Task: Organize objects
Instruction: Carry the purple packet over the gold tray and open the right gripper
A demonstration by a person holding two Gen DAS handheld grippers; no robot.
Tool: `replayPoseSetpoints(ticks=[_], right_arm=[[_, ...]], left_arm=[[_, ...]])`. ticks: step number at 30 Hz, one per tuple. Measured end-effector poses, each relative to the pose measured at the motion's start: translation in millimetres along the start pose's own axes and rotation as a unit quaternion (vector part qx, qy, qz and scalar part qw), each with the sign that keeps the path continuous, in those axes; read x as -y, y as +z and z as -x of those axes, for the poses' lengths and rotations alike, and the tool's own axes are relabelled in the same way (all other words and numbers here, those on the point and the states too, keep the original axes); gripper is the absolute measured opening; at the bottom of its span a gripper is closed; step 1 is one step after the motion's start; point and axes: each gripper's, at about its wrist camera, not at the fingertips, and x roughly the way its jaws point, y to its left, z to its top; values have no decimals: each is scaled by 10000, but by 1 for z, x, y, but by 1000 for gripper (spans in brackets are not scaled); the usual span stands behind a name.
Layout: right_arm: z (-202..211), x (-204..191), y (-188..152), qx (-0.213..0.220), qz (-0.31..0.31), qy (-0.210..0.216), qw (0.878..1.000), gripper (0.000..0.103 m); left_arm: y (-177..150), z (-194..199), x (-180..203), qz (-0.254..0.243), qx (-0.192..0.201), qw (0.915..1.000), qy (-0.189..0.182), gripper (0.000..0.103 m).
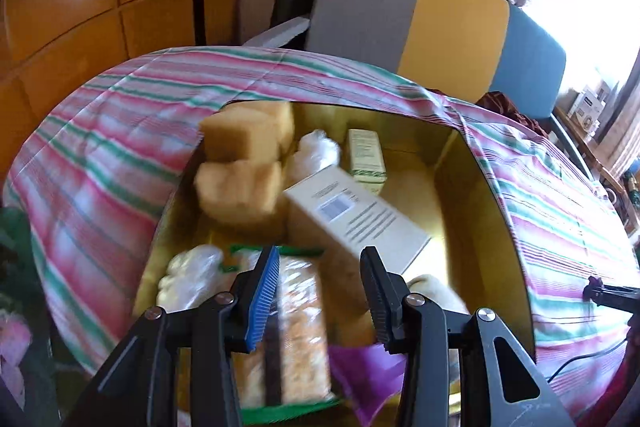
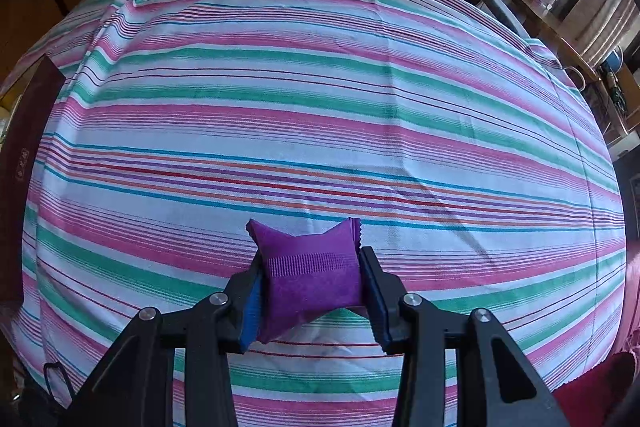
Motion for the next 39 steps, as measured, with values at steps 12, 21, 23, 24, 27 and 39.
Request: replayPoseSetpoints(ticks=[12,21,23,24,27,39], right_arm=[[74,-155,40,1020,722,1424,9819,43],[73,-290,64,1028,1539,1886,9645,43],[65,-307,69,1033,1672,1760,9646,43],[62,-315,72,1018,1726,1700,9649,43],[50,-332,76,929,1819,1562,9664,43],[24,-342,70,643,1843,1617,9673,49]], left_arm=[[-11,21,-29,106,157,9998,95,43],[-20,29,-49,189,182,9995,194,43],[-21,30,-54,247,194,9993,201,43],[-22,30,-56,272,207,9992,215,43],[-23,29,-61,330,214,9989,243,43],[-23,30,-63,257,332,9983,399,43]])
